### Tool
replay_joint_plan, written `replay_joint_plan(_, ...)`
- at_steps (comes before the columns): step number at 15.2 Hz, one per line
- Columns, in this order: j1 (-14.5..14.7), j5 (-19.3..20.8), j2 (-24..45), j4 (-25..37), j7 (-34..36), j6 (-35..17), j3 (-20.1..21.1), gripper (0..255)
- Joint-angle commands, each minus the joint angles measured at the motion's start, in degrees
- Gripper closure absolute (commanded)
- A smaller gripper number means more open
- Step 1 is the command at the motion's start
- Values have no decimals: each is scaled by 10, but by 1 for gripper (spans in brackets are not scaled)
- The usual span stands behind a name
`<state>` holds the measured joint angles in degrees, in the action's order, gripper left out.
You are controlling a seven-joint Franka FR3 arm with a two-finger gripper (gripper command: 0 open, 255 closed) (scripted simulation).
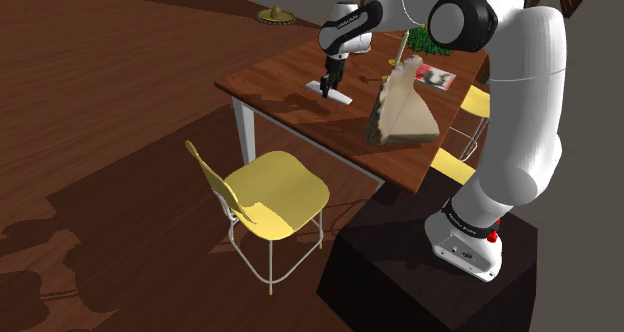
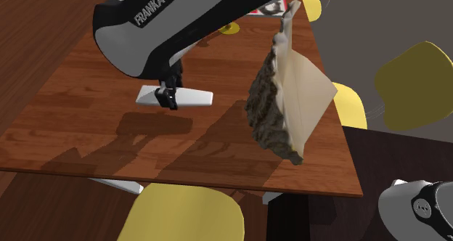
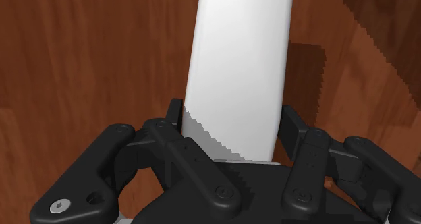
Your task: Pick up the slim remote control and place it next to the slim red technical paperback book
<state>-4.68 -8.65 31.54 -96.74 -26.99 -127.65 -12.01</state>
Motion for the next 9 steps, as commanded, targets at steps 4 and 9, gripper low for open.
replay_joint_plan(4, 2, 6, -21, 8, 4, 29, -3, 255)
replay_joint_plan(9, -20, 5, -45, -22, -30, 23, -13, 255)
